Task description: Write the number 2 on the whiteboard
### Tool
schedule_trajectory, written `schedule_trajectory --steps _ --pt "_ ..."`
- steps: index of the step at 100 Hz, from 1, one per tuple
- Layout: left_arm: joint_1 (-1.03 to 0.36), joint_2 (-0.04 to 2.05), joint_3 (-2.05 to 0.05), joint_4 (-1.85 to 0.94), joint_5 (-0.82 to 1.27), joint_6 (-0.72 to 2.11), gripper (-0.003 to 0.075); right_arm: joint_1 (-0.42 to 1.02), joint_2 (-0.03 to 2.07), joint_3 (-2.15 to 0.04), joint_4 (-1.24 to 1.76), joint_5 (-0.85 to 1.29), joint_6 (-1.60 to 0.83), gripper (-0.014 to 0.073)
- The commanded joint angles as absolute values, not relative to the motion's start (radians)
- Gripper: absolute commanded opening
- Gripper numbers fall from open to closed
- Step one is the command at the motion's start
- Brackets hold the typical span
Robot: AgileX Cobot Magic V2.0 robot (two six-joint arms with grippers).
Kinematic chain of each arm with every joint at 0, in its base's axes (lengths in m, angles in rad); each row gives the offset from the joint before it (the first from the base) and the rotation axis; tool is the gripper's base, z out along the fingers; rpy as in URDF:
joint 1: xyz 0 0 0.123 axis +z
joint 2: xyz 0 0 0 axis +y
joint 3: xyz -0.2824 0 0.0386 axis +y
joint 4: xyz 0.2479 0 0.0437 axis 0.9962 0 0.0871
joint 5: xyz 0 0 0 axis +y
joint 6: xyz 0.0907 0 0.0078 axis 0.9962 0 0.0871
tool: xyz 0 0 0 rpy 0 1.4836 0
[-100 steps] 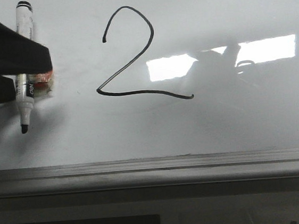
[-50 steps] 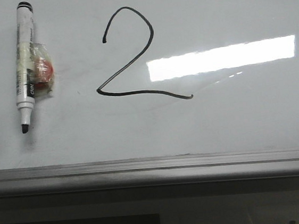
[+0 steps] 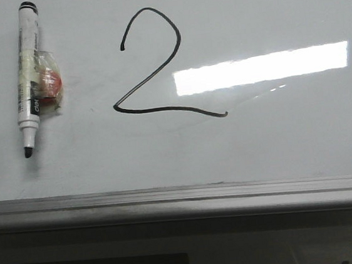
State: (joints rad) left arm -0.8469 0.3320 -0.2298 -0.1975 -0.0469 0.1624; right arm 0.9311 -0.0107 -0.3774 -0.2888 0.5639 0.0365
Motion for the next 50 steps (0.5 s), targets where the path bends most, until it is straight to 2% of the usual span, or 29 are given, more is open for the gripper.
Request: schedule_trajectory --steps 1,50 --pt "-0.848 0.341 -0.256 -0.196 -0.118 0.164 -0.0019 0.924 0.006 -0.400 -0.296 0.494 0.036 -0.0051" --pt "-0.846 0.341 -0.245 -0.192 -0.120 0.164 -0.0019 0.924 0.006 -0.400 -0.296 0.494 0.036 -0.0051"
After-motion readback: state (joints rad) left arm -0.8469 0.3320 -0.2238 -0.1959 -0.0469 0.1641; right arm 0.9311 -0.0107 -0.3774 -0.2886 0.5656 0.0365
